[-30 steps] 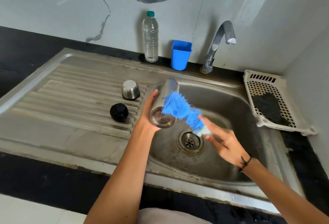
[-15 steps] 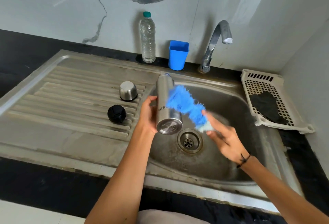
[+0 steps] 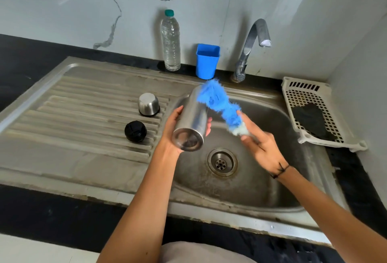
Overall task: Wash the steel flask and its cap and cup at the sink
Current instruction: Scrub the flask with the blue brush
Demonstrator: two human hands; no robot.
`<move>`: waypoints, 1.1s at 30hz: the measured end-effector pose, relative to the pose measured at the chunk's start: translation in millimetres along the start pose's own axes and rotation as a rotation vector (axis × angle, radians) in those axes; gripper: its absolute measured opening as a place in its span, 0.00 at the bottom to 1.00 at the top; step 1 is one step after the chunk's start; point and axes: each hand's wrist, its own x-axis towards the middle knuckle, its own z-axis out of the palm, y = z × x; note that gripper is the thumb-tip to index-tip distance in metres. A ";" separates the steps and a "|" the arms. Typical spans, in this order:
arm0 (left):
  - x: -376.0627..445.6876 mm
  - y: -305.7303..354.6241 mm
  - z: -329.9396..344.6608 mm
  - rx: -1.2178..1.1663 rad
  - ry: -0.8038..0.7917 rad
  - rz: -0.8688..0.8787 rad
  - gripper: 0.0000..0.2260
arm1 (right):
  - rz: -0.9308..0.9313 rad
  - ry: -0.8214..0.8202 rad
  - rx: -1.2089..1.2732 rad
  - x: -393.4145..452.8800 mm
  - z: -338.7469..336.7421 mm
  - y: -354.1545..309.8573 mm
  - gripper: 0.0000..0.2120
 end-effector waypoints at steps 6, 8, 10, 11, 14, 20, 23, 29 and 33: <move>-1.2 -0.1 -3.4 0.091 0.056 0.107 0.17 | -0.176 -0.147 -0.107 -21.2 9.8 12.4 0.29; -4.6 -3.4 4.2 0.081 0.020 0.050 0.19 | -0.079 -0.064 -0.172 -11.2 16.6 24.7 0.36; -9.4 -5.5 10.6 0.053 0.009 0.006 0.21 | 0.085 -0.007 -0.214 5.5 14.2 32.1 0.38; -9.6 -6.1 9.6 0.039 0.025 0.002 0.22 | 0.160 -0.022 -0.223 13.1 11.3 33.2 0.37; -6.4 -3.8 1.8 0.011 0.075 0.026 0.25 | 0.129 -0.052 -0.186 17.2 3.4 28.1 0.37; -1.2 2.2 -6.6 0.199 0.075 0.146 0.26 | -0.296 -0.244 -0.160 -11.0 1.2 -2.4 0.29; -2.5 -2.0 -0.6 0.285 0.059 0.134 0.16 | -0.173 -0.209 -0.246 -3.4 5.9 10.2 0.30; -4.8 -10.7 7.0 0.220 0.049 0.067 0.30 | 0.119 -0.036 -0.270 29.0 -3.3 29.4 0.35; -0.8 -3.3 0.4 0.099 0.073 0.160 0.28 | -0.076 -0.049 -0.041 4.5 -6.5 3.7 0.32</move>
